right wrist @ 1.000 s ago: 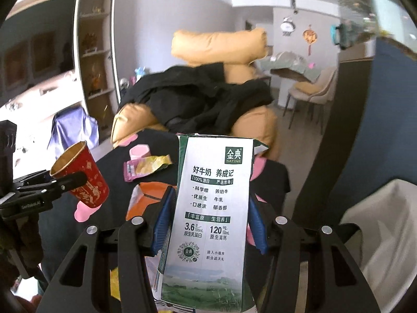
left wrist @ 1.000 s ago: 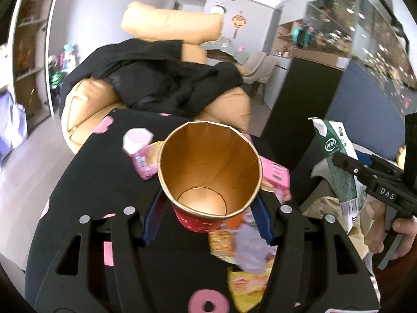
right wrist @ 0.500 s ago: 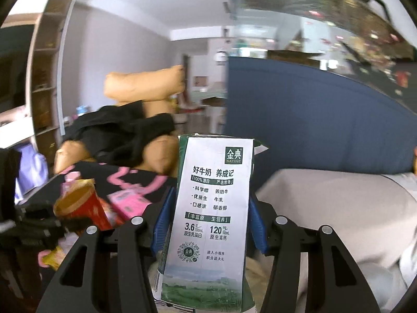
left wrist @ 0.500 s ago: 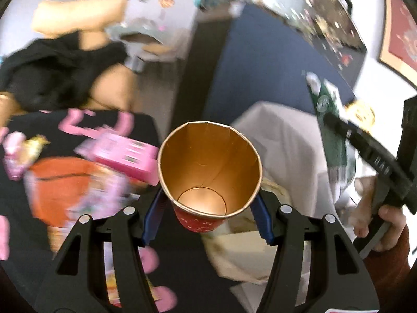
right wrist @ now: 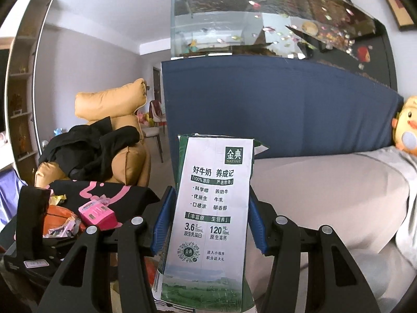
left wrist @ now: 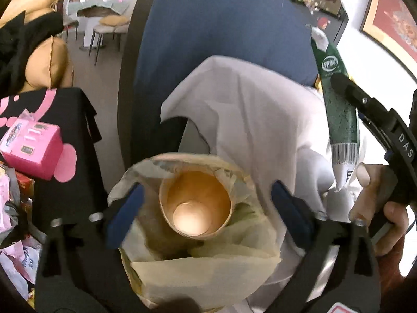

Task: Collect trash
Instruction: 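Drop the red cup into the paper trash bag with the left tool while the right tool carries the carton, then lower the milk carton into the trash bag and open the right tool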

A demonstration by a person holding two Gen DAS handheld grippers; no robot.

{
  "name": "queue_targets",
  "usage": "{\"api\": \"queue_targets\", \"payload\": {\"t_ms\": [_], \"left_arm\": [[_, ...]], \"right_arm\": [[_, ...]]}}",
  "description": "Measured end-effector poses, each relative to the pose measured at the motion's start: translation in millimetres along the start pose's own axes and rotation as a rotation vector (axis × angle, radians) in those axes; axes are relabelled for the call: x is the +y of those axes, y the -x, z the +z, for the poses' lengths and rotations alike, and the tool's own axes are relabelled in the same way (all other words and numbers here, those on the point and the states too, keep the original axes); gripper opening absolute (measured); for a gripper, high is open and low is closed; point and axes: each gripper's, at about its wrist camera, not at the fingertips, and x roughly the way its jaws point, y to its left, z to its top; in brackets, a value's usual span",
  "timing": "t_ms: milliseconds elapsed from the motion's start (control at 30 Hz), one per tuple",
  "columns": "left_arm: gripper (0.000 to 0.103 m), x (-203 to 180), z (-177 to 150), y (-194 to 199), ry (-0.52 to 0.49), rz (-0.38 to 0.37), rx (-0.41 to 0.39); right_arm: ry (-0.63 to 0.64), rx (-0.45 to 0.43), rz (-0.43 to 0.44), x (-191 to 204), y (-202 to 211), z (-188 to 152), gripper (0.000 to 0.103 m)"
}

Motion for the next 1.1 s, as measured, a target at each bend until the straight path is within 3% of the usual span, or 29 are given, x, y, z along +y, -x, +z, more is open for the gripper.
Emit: {"api": "queue_targets", "payload": {"t_ms": [467, 533, 567, 733, 967, 1100], "left_arm": [[0.094, 46.3, -22.6, 80.6, 0.072, 0.187, -0.083], [0.094, 52.6, -25.3, 90.2, 0.078, 0.201, -0.102], [0.094, 58.1, -27.8, 99.1, 0.085, 0.209, -0.118], [0.094, 85.2, -38.6, 126.7, 0.105, 0.270, -0.167], [0.094, 145.2, -65.7, 155.4, 0.235, 0.371, -0.178], [0.094, 168.5, -81.1, 173.0, 0.288, 0.427, -0.191]], "right_arm": [[0.041, 0.018, 0.056, 53.3, -42.9, -43.6, 0.050], [0.053, 0.015, 0.071, 57.7, -45.7, -51.9, 0.053], [0.061, 0.021, 0.078, 59.7, -46.6, -58.6, 0.063], [0.067, 0.082, 0.071, 59.4, -43.0, -82.8, 0.075], [0.045, 0.187, 0.076, 55.9, -36.3, -100.4, 0.075], [0.047, 0.232, 0.127, 68.9, -32.7, -104.9, 0.075]]}}
